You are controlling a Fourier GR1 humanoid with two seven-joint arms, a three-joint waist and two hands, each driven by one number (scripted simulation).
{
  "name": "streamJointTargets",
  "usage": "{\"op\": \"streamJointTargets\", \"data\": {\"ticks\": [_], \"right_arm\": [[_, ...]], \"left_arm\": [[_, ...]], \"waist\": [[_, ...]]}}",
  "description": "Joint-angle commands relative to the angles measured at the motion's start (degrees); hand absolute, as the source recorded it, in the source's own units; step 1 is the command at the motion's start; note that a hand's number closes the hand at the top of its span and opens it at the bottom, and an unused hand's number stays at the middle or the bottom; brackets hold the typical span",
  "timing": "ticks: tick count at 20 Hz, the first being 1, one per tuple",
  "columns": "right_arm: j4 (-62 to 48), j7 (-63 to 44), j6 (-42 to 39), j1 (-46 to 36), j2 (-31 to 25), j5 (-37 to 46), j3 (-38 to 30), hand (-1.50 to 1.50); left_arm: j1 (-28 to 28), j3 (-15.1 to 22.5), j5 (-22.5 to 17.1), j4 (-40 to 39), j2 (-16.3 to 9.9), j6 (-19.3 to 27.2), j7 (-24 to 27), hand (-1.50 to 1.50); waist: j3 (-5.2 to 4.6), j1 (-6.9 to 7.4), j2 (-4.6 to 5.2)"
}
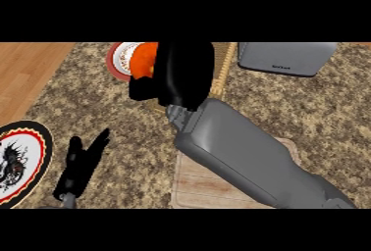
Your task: Pick the squash from the cutting board and place it in the basket
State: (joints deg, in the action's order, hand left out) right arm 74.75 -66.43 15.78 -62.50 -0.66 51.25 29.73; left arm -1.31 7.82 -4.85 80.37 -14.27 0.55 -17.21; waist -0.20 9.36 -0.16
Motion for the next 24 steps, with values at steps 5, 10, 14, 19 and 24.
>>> {"op": "streamJointTargets", "data": {"ticks": [5, 10, 14, 19, 24], "right_arm": [[-8.04, -18.18, 5.52, -13.34, 0.63, 4.11, -5.60, 1.50], [-15.73, -18.72, 3.82, -20.80, 0.63, 3.45, -9.57, 1.50], [-22.08, -18.75, 6.14, -23.69, 0.63, 2.61, -10.99, 1.50], [-28.89, -18.06, 7.65, -26.20, 0.63, 0.34, -10.96, 1.50], [-34.91, -12.92, 14.35, -25.32, 0.63, -1.92, -12.04, 1.50]], "left_arm": [[0.31, -0.21, 0.00, -0.31, 0.00, 0.29, -1.68, 0.00], [-1.77, 0.46, 0.62, -0.39, 0.77, 0.99, -1.34, 0.00], [-0.81, -0.21, 0.42, -0.08, 0.64, 0.85, -0.51, 0.00], [-0.63, -0.60, -0.24, 0.05, 0.88, 0.58, -1.10, 0.00], [-1.72, -0.66, 0.04, 1.70, 0.94, 1.12, -1.05, 0.00]], "waist": [[-0.27, -1.31, 0.02], [-0.33, -1.18, 0.28], [-0.29, -1.87, 0.88], [-0.22, -2.13, 1.06], [-0.09, -2.05, 1.37]]}}
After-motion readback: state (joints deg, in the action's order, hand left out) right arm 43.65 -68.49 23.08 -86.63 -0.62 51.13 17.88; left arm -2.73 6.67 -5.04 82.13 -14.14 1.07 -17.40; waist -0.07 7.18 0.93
